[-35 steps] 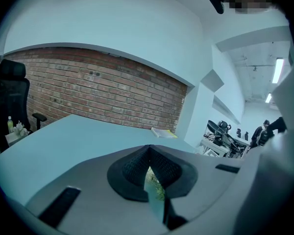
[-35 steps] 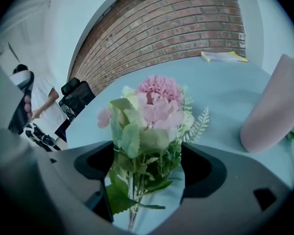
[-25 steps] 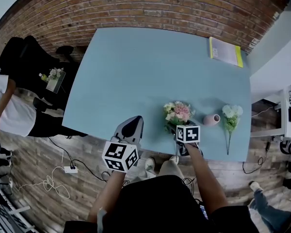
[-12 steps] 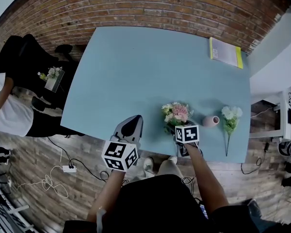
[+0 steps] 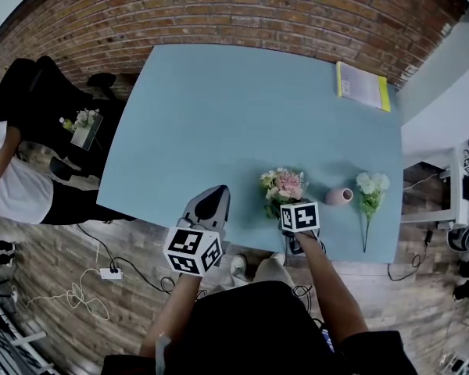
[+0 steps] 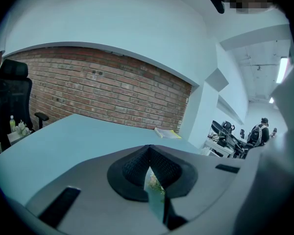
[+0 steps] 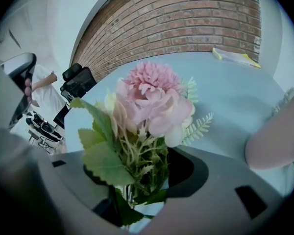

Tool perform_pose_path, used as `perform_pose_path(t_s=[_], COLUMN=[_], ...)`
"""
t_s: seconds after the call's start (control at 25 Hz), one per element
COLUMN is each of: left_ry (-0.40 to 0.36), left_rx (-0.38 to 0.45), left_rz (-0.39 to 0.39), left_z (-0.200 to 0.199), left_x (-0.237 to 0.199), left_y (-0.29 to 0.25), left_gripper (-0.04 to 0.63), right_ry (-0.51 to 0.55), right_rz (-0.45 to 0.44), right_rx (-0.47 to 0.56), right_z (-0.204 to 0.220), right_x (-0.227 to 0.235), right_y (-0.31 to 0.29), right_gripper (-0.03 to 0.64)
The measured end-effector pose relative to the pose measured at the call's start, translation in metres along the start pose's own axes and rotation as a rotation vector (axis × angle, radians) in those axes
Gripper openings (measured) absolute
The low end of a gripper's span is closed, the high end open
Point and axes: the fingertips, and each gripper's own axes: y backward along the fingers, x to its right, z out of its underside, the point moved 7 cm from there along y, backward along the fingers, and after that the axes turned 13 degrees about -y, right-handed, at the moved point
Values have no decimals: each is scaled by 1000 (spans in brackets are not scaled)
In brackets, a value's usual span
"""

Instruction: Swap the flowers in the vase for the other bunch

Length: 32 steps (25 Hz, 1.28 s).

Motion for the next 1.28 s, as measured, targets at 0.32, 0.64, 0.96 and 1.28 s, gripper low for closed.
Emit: perform_pose_path(t_s=[0.32, 0.64, 0.96, 1.28], left_ry=[6, 3, -2, -6], left_rx=[5, 18, 38, 56], left_rz=[-7, -9, 0, 23], left_z=[0, -3, -8, -15], left_x=[-3, -6, -1, 8], left_y=[0, 3, 4, 1], left_gripper=[6, 6, 6, 6], right_ry=[-3, -8, 1, 13], right_rz=[-21, -30, -36, -44], right_rx=[-26, -18, 22, 140], right_z=[2, 0, -6, -32], right_x=[-2, -5, -7, -8], right_y=[-1, 1, 14, 49], right_gripper=[196, 195, 192, 187])
